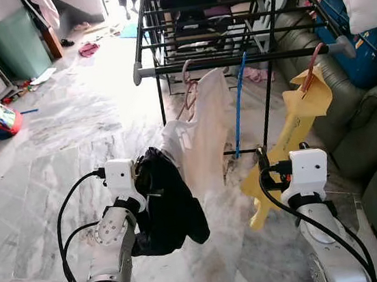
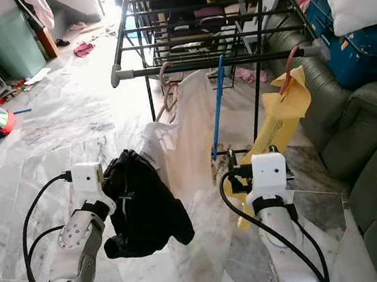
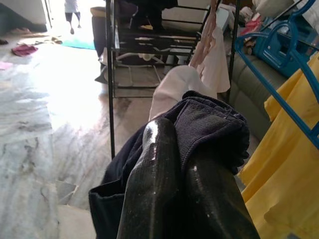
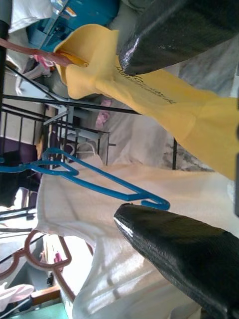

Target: Hang hanger

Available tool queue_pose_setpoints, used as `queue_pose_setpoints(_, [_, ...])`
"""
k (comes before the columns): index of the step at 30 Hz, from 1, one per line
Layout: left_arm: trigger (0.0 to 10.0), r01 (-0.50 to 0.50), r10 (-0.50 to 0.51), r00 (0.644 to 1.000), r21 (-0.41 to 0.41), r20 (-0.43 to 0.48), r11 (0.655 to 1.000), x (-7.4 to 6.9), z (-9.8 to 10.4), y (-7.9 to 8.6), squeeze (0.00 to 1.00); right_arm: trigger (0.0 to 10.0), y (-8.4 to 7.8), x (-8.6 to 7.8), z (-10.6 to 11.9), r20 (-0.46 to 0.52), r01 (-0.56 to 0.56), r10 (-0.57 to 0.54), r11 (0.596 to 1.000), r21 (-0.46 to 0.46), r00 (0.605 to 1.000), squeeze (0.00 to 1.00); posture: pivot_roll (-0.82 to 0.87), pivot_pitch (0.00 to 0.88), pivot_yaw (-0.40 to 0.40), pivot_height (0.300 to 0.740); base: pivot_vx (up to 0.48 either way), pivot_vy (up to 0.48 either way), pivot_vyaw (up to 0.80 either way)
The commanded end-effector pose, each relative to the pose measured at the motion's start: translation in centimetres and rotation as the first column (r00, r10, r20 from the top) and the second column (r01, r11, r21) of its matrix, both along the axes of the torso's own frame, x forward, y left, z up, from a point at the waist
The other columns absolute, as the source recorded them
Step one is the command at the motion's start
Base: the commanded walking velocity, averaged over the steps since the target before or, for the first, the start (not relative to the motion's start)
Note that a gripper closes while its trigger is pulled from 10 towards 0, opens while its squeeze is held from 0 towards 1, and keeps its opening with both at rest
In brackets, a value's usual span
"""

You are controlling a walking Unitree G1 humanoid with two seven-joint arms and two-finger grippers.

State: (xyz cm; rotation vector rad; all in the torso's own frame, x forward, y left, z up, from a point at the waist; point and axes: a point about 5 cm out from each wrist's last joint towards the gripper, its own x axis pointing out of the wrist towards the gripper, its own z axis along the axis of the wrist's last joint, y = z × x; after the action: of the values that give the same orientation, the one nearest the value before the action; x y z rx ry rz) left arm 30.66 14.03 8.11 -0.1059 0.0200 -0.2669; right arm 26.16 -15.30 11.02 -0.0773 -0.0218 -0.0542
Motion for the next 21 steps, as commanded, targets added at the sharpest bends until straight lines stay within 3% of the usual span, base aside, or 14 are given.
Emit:
queue_pose_setpoints(1, [10.0,-0.006,0.006,1.000,-0.011,0.031,1.000,0.4,0.9,0.1,0.00,10.0,0.1,-0.1,0.4,0.009,-0.009,0.009,1.000,0.006,1.000,0.00,-0.22,0.165,0.026,0.740,0.000,0.000,-0.40])
queue_pose_setpoints(4, [10.0,-0.004,0.005,1.000,-0.019,0.028,1.000,0.4,0.9,-0.2,0.00,10.0,0.0,0.0,0.5,0.011,-0.010,0.010,1.000,0.001,1.000,0.00,-0.22,0.169,0.022,0.740,0.000,0.000,-0.13])
queue_pose_setpoints(10, [10.0,0.018,-0.018,0.999,-0.025,0.026,1.000,0.2,0.9,-0.8,0.00,10.0,0.0,0.2,0.6,0.008,-0.013,0.013,1.000,0.008,1.000,0.00,-0.22,0.171,0.019,0.740,0.000,0.000,-0.69])
queue_pose_setpoints(14, [10.0,0.025,-0.024,0.999,-0.028,0.026,0.999,0.2,0.9,-0.8,0.00,10.0,0.1,0.2,0.6,0.009,-0.013,0.013,1.000,0.005,1.000,0.00,-0.21,0.172,0.018,0.740,0.000,0.000,0.00])
queue_pose_setpoints(21, [10.0,0.029,-0.028,0.999,-0.029,0.027,0.999,0.3,1.0,-1.0,0.00,10.0,0.1,0.4,0.6,0.008,-0.016,0.016,1.000,0.006,1.000,0.00,-0.21,0.172,0.018,0.740,0.255,0.000,0.00])
